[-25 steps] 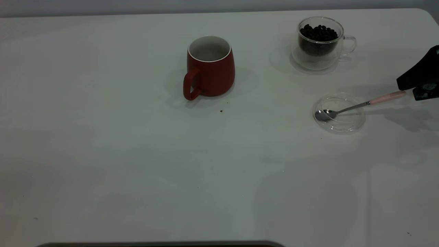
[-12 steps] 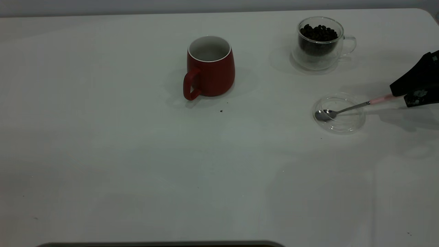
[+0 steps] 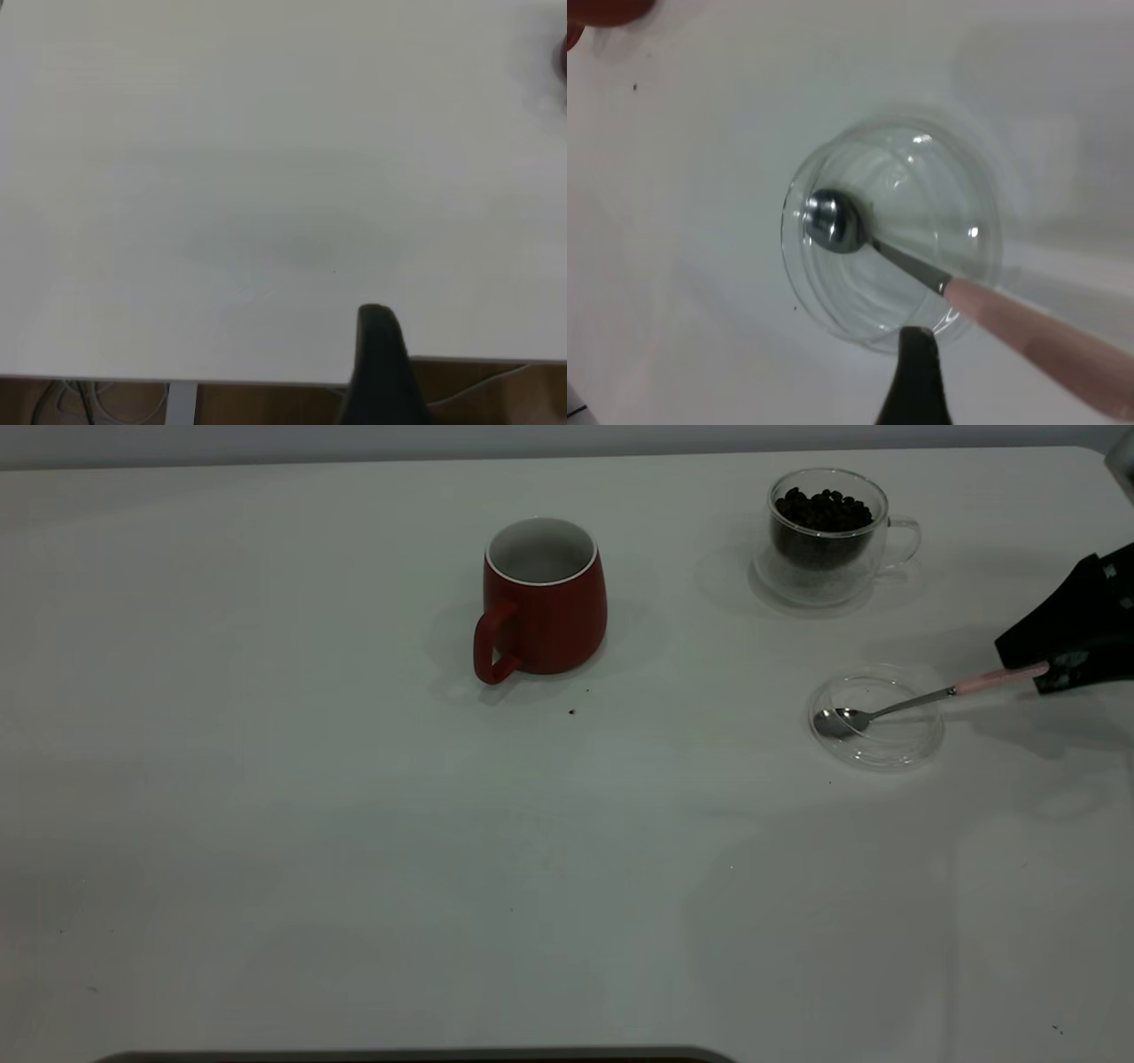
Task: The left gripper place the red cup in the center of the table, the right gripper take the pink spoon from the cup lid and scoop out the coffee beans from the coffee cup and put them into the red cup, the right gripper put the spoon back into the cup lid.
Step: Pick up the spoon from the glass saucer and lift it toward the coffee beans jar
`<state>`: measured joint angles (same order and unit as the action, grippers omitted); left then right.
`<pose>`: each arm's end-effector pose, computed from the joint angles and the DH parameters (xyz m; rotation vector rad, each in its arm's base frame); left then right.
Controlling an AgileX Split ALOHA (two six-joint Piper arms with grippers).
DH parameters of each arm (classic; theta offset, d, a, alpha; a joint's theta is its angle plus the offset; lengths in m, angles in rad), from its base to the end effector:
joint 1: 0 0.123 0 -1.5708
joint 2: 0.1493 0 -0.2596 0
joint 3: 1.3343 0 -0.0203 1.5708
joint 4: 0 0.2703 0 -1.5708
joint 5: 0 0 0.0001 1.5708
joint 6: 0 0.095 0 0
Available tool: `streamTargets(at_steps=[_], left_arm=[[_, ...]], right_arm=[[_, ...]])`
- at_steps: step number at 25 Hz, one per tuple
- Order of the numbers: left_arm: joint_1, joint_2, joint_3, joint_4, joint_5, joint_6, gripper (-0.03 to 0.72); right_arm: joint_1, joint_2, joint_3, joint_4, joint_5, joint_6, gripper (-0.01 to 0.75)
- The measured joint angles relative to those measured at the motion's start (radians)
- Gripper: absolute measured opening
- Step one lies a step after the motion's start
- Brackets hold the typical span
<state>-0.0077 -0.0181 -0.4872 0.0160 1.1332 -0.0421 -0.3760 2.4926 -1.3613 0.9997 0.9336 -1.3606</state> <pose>0.0369 0.0011 0.2758 -0.0378 2.1111 -0.0104 0.3714 -0.0775 -0.0456 -0.2661 2.6922 0.9937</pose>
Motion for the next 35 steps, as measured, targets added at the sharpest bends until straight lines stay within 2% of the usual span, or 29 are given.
streamTargets(at_steps=[17,20,27,35], left_arm=[[0.0,0.0,0.0,0.0,0.0,0.001,0.588],[0.0,0.0,0.0,0.0,0.0,0.001,0.588],[0.0,0.0,0.0,0.0,0.0,0.001,0.588],[0.0,0.0,0.0,0.0,0.0,0.001,0.588]], right_arm=[[0.0,0.008,0.0,0.028,0.046,-0.022,0.664],[0.0,0.008,0.0,0.028,0.048,-0.023,0.62],[0.0,0.008,0.0,0.027,0.048,-0.023,0.461],[0.0,0.008,-0.001,0.012,0.062,-0.022,0.39]])
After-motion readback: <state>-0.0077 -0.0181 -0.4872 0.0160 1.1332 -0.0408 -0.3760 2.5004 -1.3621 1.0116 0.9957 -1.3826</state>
